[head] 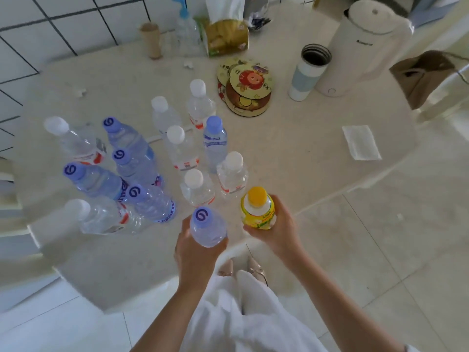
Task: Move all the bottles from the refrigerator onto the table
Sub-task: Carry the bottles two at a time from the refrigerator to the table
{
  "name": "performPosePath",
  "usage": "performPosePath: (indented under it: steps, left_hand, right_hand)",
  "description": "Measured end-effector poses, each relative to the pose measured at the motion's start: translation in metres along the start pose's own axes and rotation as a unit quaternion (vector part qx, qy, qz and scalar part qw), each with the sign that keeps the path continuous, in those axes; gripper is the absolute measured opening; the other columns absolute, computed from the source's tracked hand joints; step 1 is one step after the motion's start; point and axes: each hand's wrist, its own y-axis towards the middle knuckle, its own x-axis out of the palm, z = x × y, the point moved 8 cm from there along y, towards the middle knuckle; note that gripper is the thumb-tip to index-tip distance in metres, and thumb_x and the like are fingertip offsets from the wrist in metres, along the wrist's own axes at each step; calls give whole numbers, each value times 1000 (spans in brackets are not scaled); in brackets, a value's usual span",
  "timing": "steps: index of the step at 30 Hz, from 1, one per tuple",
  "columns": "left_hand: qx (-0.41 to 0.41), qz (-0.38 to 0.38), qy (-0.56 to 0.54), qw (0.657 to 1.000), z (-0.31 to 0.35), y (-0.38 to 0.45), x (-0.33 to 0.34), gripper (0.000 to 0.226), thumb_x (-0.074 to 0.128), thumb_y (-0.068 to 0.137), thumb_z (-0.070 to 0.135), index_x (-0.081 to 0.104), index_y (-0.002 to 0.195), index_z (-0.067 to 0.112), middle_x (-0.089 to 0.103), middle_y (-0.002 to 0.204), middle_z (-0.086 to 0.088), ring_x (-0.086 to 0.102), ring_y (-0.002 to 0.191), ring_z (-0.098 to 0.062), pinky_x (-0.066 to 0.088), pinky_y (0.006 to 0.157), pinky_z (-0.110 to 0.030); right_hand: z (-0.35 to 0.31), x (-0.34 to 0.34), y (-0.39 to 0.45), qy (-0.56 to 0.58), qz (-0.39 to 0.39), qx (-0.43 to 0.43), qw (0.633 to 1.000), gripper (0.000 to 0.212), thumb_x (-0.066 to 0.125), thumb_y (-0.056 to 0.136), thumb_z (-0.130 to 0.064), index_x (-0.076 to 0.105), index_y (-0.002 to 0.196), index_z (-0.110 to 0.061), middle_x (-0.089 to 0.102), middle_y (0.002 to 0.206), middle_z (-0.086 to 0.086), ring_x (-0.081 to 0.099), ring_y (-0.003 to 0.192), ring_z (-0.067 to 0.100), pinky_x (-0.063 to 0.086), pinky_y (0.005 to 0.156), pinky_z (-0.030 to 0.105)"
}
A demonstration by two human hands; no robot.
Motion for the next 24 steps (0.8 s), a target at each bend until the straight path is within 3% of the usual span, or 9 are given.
performPosePath:
  steps: [2,6,9,13,18,21,24]
  left_hand:
    - [-19,27,-2,999,-1,-1,3,69,91,57,25,55,115,23,69,104,2,64,93,-22,50,82,-33]
    - [-68,69,-27,995,-5,-8,7,64,92,58,21,55,110,24,66,99,6,61,89,-19,47,79,-29]
    - [-95,104,-34,989,-9,-14,9,64,92,58,25,54,109,27,64,98,8,59,86,-15,43,77,-25]
    - [-124,126,-46,983,-17,-15,18,64,92,57,30,55,110,27,65,98,9,60,86,-14,42,76,-21]
    - [-123,141,-42,981,-18,-16,22,63,92,57,28,54,107,31,64,94,15,60,82,-8,37,69,0]
    - [-120,141,-38,982,-19,-15,22,66,92,56,25,50,104,38,63,90,18,58,80,-4,38,69,1]
    - [-122,152,-34,980,-17,-16,22,69,92,55,22,48,105,39,61,92,17,57,81,-6,38,68,0]
  right_hand:
    - [0,0,9,5,-19,-6,1000,67,89,54,-11,52,107,-30,61,93,-18,55,82,-2,36,68,2]
    - [2,5,23,28,-70,-30,997,68,86,58,-1,48,104,-34,58,93,-19,53,81,-20,36,66,-1]
    - [2,11,34,23,-105,-52,993,70,87,57,-5,47,101,-42,61,94,-17,56,84,-14,40,69,2]
    - [4,22,42,34,-138,-72,987,68,87,55,-19,50,108,-42,65,103,-13,62,94,1,46,77,13]
    - [6,30,44,42,-159,-90,982,66,85,55,-24,52,110,-41,66,106,-14,62,97,4,49,81,20]
    - [9,32,44,45,-170,-87,981,68,85,54,-25,52,112,-36,66,107,-10,63,97,6,50,81,22]
    - [10,33,44,37,-167,-98,980,70,86,55,-23,50,111,-44,64,107,-9,63,97,9,52,80,26]
